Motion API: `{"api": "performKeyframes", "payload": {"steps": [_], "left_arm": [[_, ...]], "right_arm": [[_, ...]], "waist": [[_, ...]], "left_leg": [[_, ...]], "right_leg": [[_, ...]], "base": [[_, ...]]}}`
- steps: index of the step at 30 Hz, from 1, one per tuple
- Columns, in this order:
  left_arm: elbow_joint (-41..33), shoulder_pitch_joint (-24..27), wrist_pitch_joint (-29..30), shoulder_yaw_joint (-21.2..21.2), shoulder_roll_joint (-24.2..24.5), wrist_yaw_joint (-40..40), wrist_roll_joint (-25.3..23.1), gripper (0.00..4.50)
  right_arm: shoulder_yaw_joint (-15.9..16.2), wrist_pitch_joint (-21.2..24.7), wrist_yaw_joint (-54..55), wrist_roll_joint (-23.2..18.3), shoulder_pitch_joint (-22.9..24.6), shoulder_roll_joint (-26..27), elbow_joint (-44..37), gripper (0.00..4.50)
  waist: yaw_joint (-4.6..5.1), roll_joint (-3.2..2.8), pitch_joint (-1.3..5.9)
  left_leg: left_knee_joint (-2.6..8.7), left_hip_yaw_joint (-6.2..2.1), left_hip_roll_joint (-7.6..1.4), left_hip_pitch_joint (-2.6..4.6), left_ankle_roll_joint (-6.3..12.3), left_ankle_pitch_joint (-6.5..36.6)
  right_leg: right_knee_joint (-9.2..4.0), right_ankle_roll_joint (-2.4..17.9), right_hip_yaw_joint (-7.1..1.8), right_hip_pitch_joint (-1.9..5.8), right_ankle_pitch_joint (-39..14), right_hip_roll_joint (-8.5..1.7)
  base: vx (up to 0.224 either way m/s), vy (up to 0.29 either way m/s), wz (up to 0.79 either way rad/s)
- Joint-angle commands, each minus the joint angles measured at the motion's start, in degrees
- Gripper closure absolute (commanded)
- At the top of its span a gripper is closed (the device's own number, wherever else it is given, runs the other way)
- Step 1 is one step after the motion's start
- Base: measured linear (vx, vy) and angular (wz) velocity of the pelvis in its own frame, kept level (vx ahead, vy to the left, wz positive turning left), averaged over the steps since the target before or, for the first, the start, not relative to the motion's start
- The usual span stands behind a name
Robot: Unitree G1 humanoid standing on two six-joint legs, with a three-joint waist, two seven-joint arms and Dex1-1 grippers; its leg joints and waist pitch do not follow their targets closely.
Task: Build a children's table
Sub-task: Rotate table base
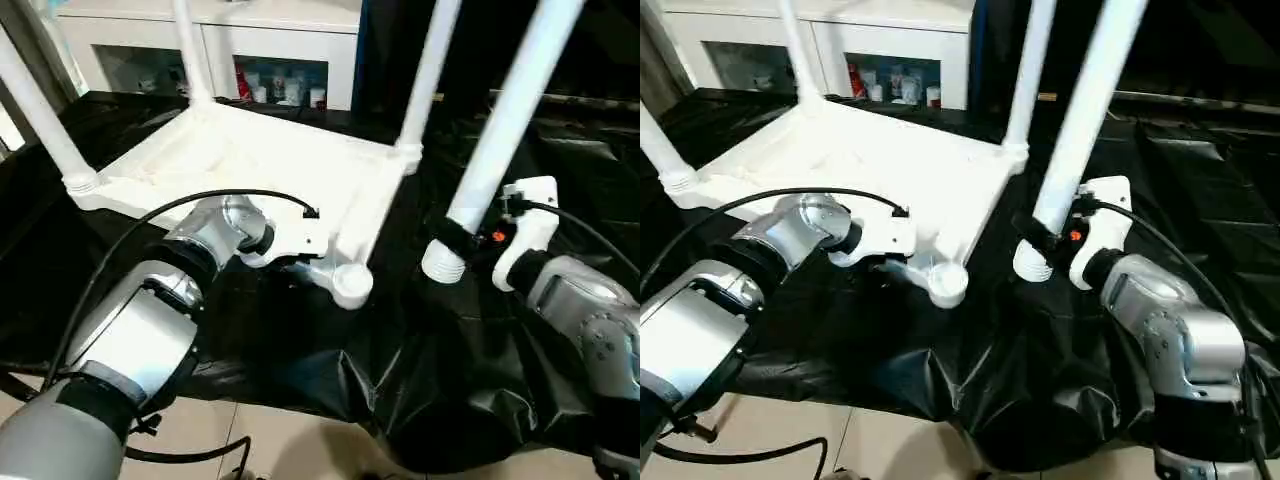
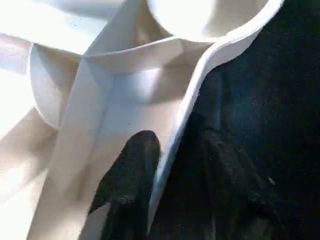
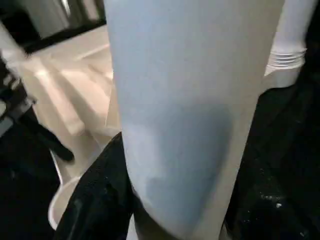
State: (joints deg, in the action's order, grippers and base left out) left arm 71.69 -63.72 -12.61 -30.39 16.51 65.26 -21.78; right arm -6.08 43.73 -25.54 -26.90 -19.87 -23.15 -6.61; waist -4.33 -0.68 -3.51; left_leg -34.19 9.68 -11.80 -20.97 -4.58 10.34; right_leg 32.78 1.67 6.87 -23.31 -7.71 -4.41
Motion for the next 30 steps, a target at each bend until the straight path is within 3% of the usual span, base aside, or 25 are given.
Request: {"api": "performKeyframes", "payload": {"steps": [1,7,12,18,20,25,28,30], "left_arm": [[-0.79,0.30,-0.02,-0.85,1.43,0.02,-1.44,2.85],[-2.74,1.78,2.33,0.10,2.73,-1.52,-1.48,3.53],[-4.45,4.30,3.15,0.23,3.16,-2.52,-1.90,3.79],[-7.13,8.11,-3.31,-0.28,2.22,-2.30,-1.21,4.04],[-7.56,8.68,-3.62,-0.86,2.14,-1.12,-1.49,4.07],[-8.76,9.44,-2.05,-1.12,2.11,1.87,-1.46,4.25],[-10.15,10.32,4.91,1.23,0.92,6.91,1.51,4.37],[-10.28,10.44,6.00,1.92,0.57,6.99,2.18,4.43]], "right_arm": [[1.07,-2.02,-1.01,1.11,-0.62,-0.40,1.26,2.57],[2.50,-4.56,-1.28,2.80,-1.81,1.03,3.82,2.57],[3.72,-6.44,-1.44,3.59,-1.15,1.82,4.55,2.57],[4.16,-7.68,-2.12,4.34,0.04,2.49,5.06,2.57],[4.21,-7.94,-2.16,4.41,0.04,2.50,5.25,2.57],[4.13,-8.21,-2.17,4.27,-0.17,2.21,5.47,2.57],[3.76,-8.38,-2.46,4.29,-0.16,2.19,5.71,2.57],[3.65,-8.33,-2.50,4.29,-0.16,2.28,5.69,2.57]], "waist": [[-0.86,0.40,4.70],[-1.71,0.22,4.59],[-1.99,0.23,4.66],[-2.14,0.09,4.59],[-2.24,0.04,4.43],[-2.21,0.20,4.33],[-2.19,0.19,4.32],[-2.17,0.25,4.35]], "left_leg": [[3.59,-0.27,-1.04,0.44,3.48,8.82],[3.67,-0.25,-1.11,0.68,2.45,9.80],[3.78,-0.34,-1.14,0.60,2.11,9.98],[3.84,-0.30,-1.05,0.63,2.21,10.62],[3.89,-0.22,-0.93,0.96,2.07,11.88],[3.95,-0.25,-0.72,1.13,1.81,13.04],[3.94,-0.31,-0.67,1.13,1.86,12.86],[3.91,-0.29,-0.60,1.02,2.07,12.46]], "right_leg": [[-3.79,9.40,-2.89,4.29,-17.38,-4.56],[-3.87,8.56,-2.96,3.93,-19.43,-4.50],[-3.85,8.01,-2.95,3.97,-19.65,-4.52],[-4.13,6.83,-2.96,3.78,-21.81,-4.52],[-4.57,6.10,-2.85,3.63,-24.32,-4.54],[-5.16,4.06,-2.67,3.54,-28.50,-4.54],[-5.35,3.38,-2.54,3.52,-30.02,-4.63],[-5.33,3.53,-2.50,3.57,-29.75,-4.57]], "base": [[0.000,0.000,0.00],[0.000,0.000,0.00],[0.000,0.000,0.00],[0.000,0.000,0.00],[0.000,0.000,0.00],[0.000,0.000,0.00],[0.000,0.000,0.00],[0.000,0.000,0.00]]}}
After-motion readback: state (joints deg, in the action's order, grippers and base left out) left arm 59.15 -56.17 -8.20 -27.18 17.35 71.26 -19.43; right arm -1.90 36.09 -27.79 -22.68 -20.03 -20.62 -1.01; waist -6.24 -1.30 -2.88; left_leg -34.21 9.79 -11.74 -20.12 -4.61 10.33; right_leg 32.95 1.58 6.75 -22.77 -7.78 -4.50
